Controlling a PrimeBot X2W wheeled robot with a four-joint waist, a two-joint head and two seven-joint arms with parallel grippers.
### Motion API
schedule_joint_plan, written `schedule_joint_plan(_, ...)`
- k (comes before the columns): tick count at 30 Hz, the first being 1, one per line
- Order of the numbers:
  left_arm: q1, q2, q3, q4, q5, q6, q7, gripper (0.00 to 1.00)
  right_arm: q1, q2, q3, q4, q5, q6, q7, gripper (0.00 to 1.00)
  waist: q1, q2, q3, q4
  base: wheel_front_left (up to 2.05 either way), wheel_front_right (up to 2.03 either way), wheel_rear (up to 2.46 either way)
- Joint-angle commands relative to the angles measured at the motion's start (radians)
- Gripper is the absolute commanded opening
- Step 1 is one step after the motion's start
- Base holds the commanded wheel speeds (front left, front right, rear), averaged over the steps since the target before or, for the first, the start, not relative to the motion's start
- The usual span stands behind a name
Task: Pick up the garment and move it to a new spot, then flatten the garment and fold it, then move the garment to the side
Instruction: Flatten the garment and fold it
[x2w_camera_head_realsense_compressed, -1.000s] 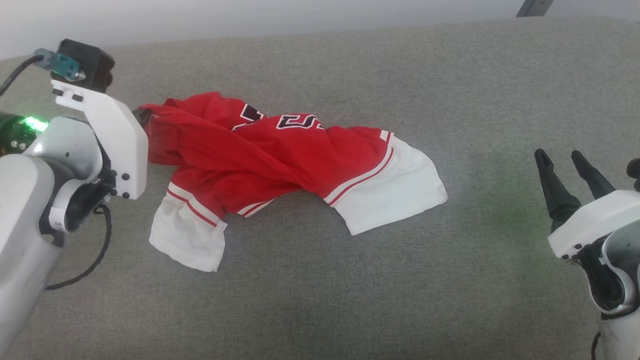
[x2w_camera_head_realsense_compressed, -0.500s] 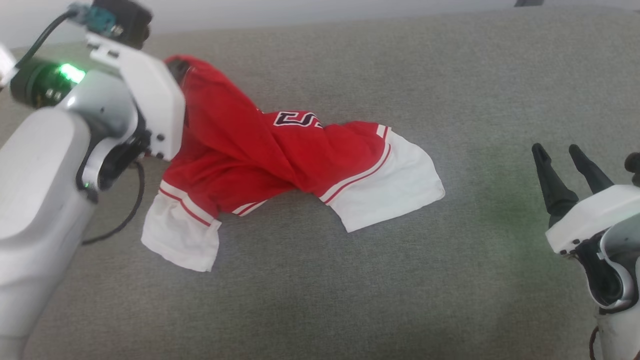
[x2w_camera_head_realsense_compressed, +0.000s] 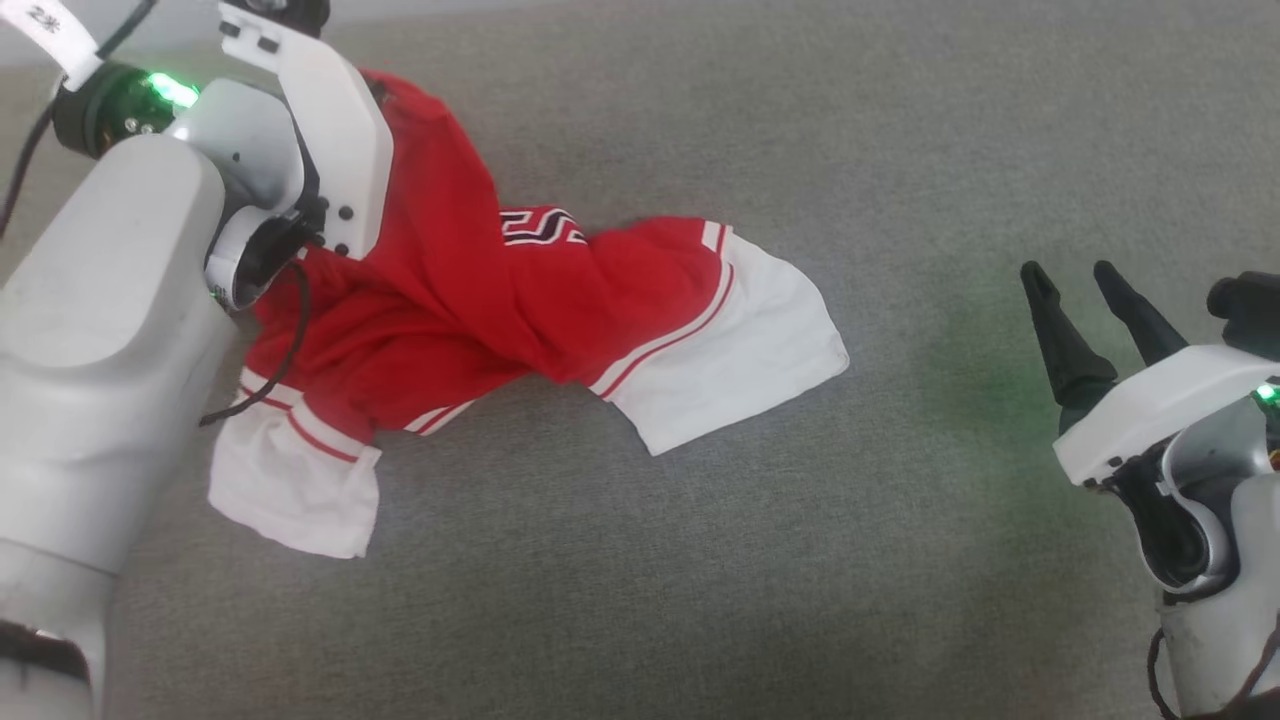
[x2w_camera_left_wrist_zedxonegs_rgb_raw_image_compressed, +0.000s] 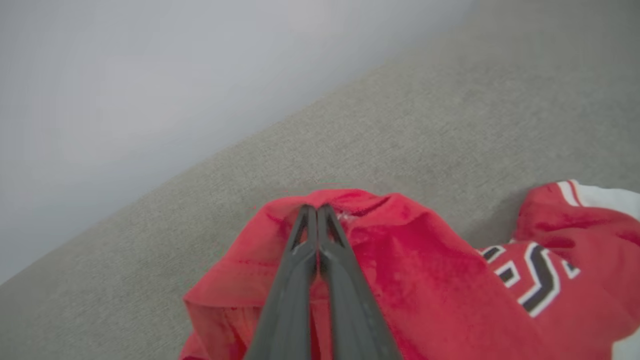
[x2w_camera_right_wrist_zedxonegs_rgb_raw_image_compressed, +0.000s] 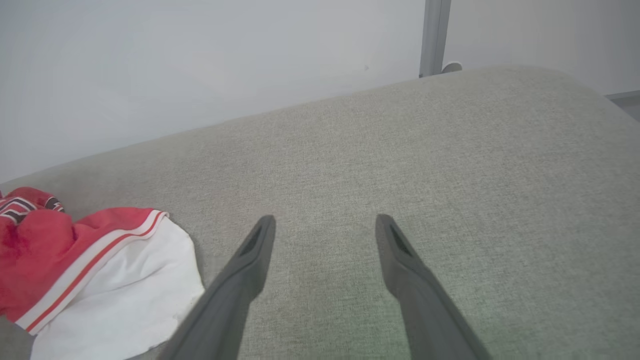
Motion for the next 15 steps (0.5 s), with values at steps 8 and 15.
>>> schedule_joint_plan(8, -0.038, -0.043, -0.023, 0.182, 0.009, -0.037, -0.039, 1.00, -0.031, 0.000, 0.036, 0.028, 0.015, -0.001, -0.024, 1.00, 0.0000, 0.0000, 0.030, -0.014, 0.00, 0.00, 0.00)
schedule_joint_plan(15, -0.058, -0.066, -0.025, 0.244, -0.019, -0.066, -0.087, 1.00, -0.029, -0.017, 0.073, 0.036, 0.023, -0.001, -0.018, 1.00, 0.0000, 0.0000, 0.016, 0.019, 0.00, 0.00, 0.00)
